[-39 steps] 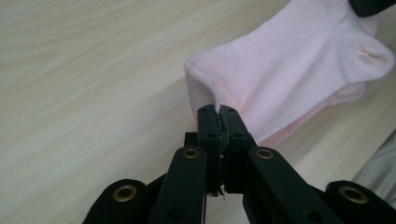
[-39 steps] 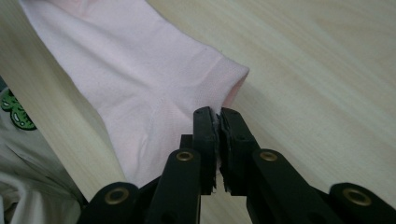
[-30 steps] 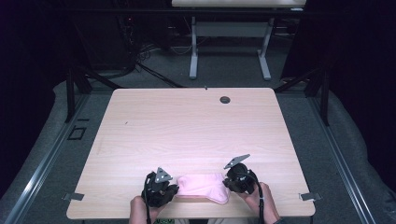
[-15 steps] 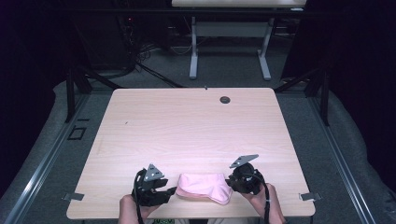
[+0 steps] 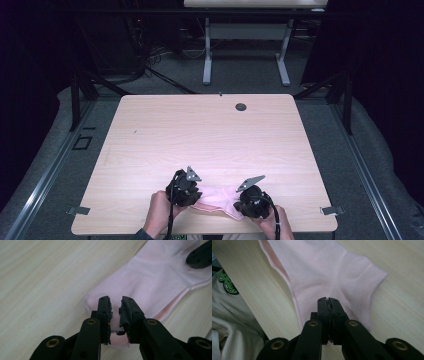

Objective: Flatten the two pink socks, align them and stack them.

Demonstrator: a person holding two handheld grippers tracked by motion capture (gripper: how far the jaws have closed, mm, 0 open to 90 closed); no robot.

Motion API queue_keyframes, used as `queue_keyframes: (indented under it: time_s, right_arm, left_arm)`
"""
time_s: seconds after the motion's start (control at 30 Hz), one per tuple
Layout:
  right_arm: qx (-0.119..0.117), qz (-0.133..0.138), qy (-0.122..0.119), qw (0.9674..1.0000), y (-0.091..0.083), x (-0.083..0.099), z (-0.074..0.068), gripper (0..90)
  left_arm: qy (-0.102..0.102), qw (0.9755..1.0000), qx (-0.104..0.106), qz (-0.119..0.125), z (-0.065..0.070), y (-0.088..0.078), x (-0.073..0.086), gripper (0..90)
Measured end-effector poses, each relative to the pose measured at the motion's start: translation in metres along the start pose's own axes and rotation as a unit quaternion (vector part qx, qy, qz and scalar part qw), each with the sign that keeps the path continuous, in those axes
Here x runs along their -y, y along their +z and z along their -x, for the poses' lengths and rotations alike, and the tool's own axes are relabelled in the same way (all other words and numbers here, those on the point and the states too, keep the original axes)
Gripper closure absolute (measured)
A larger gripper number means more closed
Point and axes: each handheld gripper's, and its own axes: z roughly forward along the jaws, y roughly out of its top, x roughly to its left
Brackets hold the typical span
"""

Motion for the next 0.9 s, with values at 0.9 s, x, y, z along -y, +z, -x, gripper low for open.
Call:
queue_keyframes:
  time_s: [0.9]
  right_arm:
    - [0.024,-0.006,-0.029,0.9993,0.001,-0.008,0.03,89.9]
  left_arm:
    - [-0.048,0.9986,-0.002,0.023,0.016,0.0,0.04,89.1]
